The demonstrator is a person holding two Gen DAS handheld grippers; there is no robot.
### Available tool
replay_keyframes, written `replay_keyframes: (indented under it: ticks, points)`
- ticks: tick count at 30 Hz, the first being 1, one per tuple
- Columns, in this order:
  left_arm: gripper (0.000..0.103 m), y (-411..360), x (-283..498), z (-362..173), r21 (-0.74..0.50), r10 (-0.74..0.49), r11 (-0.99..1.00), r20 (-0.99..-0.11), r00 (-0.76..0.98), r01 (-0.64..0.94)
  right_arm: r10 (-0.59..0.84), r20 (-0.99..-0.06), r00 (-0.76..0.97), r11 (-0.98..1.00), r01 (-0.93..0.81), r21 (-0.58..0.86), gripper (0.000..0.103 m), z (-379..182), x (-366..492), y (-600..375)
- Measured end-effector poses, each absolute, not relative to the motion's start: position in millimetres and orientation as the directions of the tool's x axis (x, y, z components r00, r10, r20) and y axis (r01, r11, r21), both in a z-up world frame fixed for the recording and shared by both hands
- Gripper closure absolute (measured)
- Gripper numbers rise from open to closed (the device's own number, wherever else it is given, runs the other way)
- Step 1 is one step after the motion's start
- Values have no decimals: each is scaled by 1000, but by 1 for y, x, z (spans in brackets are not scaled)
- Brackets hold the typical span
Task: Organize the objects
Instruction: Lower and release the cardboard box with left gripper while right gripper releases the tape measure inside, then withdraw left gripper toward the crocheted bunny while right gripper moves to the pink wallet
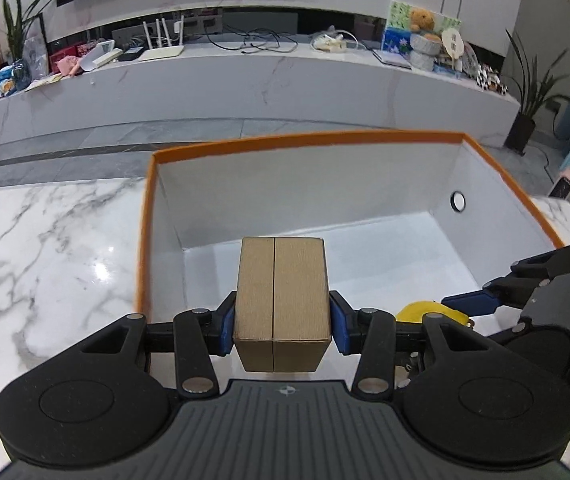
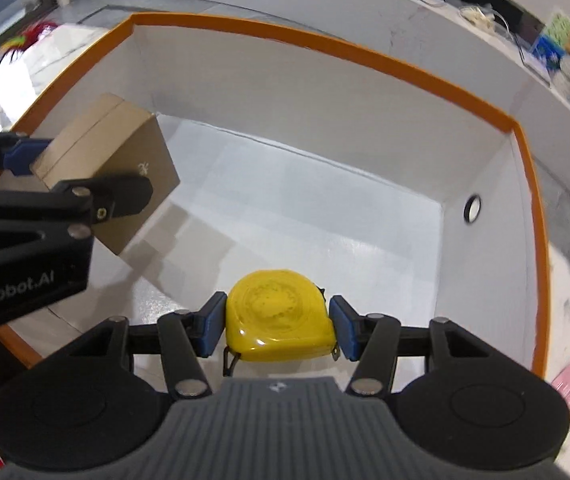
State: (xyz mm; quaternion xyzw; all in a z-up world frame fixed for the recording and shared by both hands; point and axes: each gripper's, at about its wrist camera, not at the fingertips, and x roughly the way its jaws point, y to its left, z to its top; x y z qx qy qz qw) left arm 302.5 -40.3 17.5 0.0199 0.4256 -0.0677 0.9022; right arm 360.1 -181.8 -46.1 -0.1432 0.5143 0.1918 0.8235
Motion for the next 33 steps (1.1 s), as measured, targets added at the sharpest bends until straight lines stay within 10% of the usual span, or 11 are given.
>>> replay_keyframes:
  ticks: [16,19,33]
  points:
    - [50,-38,315,5,-157,-220,974,-823,524,162,69,-923,380,893,-436,-113,40,-48,382,-166]
    - [33,-36,313,7,-153,-216,975,-818,533,162,26,-908,419,884,-434,-175,23,-44,379,-160]
    - [8,-28,270,61,-168,-286,956,-716,637,240,14,-646,764,930,-247,-271,7,18,271,-173]
